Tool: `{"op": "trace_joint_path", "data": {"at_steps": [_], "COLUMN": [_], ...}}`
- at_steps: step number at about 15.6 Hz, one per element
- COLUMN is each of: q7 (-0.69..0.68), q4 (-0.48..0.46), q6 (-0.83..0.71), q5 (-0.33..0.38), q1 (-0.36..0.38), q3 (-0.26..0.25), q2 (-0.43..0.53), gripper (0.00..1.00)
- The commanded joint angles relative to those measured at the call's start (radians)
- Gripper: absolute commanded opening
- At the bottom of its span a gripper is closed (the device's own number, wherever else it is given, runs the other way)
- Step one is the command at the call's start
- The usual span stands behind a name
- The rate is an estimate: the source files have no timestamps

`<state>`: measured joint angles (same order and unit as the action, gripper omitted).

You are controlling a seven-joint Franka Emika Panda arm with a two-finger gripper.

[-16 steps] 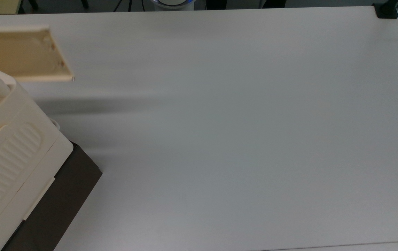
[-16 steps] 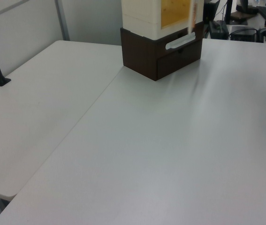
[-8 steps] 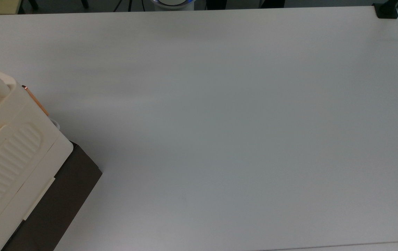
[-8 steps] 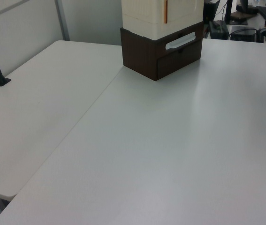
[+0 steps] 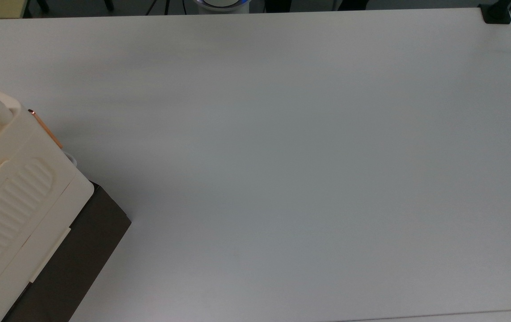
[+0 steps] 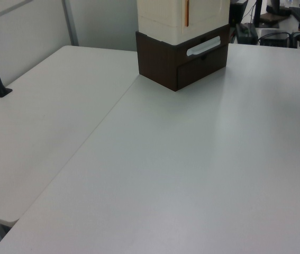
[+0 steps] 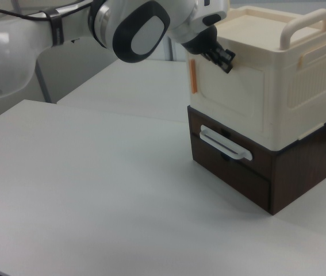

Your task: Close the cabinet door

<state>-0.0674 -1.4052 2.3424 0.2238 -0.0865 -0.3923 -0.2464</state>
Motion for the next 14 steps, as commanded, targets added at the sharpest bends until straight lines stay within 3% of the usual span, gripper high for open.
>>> {"op": "trace_joint_path", "data": {"at_steps": [1, 8, 14], "q7": [0.006, -0.090, -0.087], "q4": [-0.012, -0.069, -0.075], "q6": [0.061, 0.003, -0.282], "q5": [0.022, 0.002, -0.121], "q1": [0.001, 0.013, 0.021], "q3": [-0.003, 0.004, 0.140], "q2": [-0.002, 0.006, 0.051], "gripper": [0.00, 0.00, 0.00]}}
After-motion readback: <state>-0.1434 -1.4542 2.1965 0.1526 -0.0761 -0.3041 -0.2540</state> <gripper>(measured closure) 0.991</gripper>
